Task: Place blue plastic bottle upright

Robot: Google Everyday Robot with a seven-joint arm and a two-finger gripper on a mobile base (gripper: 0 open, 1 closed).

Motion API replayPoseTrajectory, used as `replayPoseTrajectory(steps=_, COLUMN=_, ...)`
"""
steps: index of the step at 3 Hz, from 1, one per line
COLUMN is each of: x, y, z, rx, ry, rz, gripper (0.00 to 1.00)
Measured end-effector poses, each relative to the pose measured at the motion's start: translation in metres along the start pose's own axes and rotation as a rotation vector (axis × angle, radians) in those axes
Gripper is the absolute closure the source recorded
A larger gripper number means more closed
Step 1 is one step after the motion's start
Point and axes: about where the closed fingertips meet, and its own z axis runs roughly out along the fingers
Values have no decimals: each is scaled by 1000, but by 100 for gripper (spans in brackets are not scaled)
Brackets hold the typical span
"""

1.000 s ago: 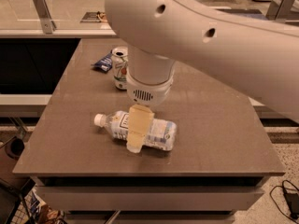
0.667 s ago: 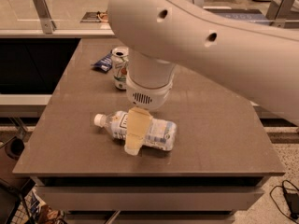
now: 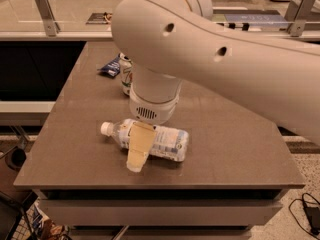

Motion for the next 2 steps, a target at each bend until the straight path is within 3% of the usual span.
replayPoseTrajectory(steps=2, x=-1, y=1, z=-2, rx=5, ry=-3, rz=-2, gripper=42)
